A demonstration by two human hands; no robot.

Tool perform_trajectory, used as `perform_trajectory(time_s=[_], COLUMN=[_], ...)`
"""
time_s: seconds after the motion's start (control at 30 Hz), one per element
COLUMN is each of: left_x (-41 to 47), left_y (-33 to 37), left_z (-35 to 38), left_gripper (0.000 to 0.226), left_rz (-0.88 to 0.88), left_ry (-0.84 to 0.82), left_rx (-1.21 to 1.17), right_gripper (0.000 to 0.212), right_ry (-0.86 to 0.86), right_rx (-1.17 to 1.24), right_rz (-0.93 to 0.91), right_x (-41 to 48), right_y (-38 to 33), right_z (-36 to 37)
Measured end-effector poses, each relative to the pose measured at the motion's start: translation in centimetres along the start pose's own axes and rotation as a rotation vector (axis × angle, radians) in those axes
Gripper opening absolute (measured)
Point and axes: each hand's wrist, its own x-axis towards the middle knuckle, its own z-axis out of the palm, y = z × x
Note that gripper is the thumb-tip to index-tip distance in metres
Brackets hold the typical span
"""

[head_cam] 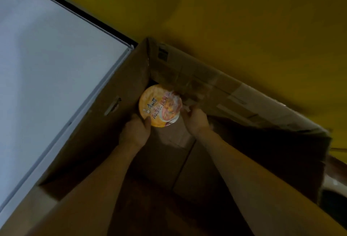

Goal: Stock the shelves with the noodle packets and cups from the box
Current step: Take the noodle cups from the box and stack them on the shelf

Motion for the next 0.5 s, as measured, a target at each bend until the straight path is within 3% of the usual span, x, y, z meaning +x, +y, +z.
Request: perform_trajectory(time_s=[0.13, 0.23, 0.33, 0.5], left_x=[3.0, 3.7, 3.0, -0.2], left_y=[0.1, -0.4, -0.7, -1.1], left_z=[2.5, 3.4, 3.4, 1.8], left_gripper=[0.051, 0.049, 0.049, 0.046], left_rz=[-0.031, 0.015, 0.032, 0.093], left_ry=[-0.016, 0.009, 0.033, 0.0], left_rx=[-0.393, -0.494, -0.446, -0.168], right_gripper=[0.044, 0.046, 0.047, 0.041], right_ry=[0.027, 0.0, 0.014, 0.046], right_rx=[0.214, 0.459, 0.548, 0.475], right_rz=[-0.035, 0.017, 0.043, 0.027], right_x=[3.5, 4.7, 4.6, 1.0], right_y=[0.4, 0.2, 0.4, 0.8], right_z=[2.5, 3.9, 4.7, 3.5])
